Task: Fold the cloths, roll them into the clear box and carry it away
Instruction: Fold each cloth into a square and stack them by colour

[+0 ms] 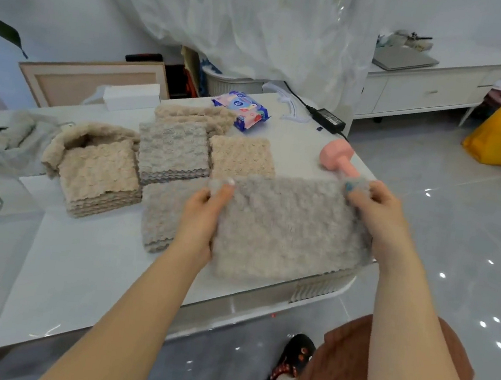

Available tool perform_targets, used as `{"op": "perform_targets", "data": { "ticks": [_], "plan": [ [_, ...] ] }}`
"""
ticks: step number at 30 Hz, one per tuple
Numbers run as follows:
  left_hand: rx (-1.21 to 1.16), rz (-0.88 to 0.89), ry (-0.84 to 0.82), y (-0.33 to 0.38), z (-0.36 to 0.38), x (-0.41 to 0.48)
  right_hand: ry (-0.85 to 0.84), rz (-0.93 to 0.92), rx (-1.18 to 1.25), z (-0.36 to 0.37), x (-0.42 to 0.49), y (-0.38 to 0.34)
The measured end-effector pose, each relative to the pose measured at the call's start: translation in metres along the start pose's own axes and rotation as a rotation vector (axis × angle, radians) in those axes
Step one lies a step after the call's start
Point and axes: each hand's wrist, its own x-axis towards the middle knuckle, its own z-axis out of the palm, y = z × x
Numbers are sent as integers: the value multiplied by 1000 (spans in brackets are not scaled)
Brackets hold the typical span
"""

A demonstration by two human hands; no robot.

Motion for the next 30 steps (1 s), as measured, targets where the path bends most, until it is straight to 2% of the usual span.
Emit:
{"op": "perform_targets", "data": {
  "ticks": [2, 5, 8, 12, 16, 19, 22, 25, 27, 30],
  "plan": [
    [240, -18, -9, -24, 5, 9, -128, 99, -222, -6, 8, 15],
    [480, 37, -24, -57, 12, 18, -198, 263, -442, -11, 14, 49],
    [739, 152, 23, -78, 13, 26, -135, 246, -523, -15, 16, 73],
    [939, 239, 124, -81, 14, 35, 64, 154, -650, -18, 21, 83],
    [1054, 371, 182, -71, 21, 33, 208, 27, -539, -17, 29, 84],
    [962, 503, 327, -55, 30, 27, 212, 13, -309, -16, 30, 77],
    [967, 448, 324, -40, 31, 35, 97, 107, -376, -15, 35, 80],
    [1181, 153, 185, -41, 22, 54, -76, 238, -452, -16, 37, 87],
    [1203, -3, 108, -47, 17, 57, -109, 238, -491, -17, 37, 85],
    [1162, 83, 107, -61, 15, 53, -88, 180, -619, -18, 38, 86]
  ]
}}
